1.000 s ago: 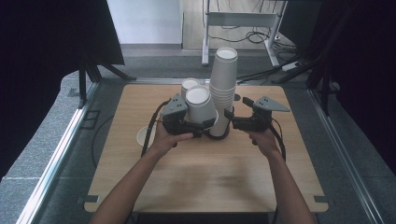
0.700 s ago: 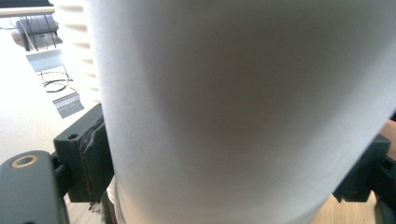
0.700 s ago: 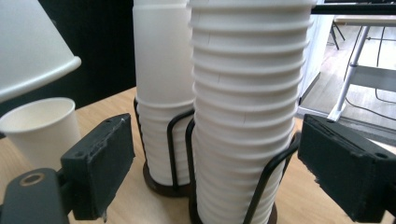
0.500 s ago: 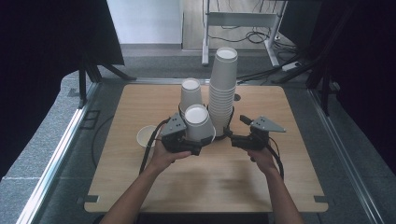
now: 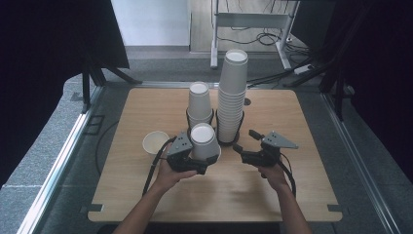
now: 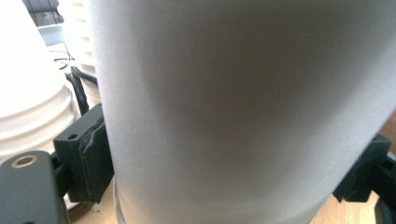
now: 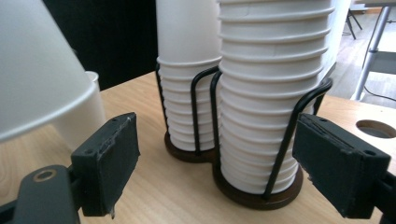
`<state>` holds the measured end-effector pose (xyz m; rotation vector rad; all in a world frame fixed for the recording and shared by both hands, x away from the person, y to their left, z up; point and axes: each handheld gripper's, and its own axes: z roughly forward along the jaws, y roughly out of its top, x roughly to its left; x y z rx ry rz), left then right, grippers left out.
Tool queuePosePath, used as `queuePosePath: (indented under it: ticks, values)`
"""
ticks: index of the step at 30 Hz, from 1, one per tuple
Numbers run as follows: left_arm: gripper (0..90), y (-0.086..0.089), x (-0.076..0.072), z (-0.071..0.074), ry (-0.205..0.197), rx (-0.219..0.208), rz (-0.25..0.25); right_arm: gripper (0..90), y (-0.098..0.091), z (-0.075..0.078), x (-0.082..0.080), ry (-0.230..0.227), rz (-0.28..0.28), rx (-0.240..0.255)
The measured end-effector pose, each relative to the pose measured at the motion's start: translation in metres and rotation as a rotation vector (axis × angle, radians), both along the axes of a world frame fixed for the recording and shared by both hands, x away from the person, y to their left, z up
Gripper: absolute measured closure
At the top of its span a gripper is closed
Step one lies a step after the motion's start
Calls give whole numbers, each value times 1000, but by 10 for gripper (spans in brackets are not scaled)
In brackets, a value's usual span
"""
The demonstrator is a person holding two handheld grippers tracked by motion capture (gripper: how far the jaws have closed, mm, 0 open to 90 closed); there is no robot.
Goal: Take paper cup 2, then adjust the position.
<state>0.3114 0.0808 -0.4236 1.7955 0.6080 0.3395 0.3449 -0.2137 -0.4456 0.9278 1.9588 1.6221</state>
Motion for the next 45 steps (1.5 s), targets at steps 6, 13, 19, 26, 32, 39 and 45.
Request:
queuePosePath:
  ticks: [6, 13, 19, 26, 32, 39, 45]
  values:
    - [120, -1, -2, -9, 16, 24, -3, 151, 3, -3, -9, -2, 28, -14]
    - [119, -7, -9, -17, 28, 66, 4, 153, 0, -9, -18, 8, 33, -9]
    - [120, -15, -12, -31, 27, 158, 24, 153, -1, -16, -24, 25, 38, -21]
    - [120, -13, -7, -41, 60, 182, 36, 153, -4, -15, -28, 25, 56, 8]
    - [120, -16, -5, -45, 77, 237, 47, 149, -2, -10, -36, 17, 100, 47]
    - [120, -21, -5, -50, 85, 271, 40, 144, 13, -7, -43, 21, 179, 57]
    - [120, -25, -4, -55, 92, 295, 27, 140, 22, -11, -45, 39, 210, 53]
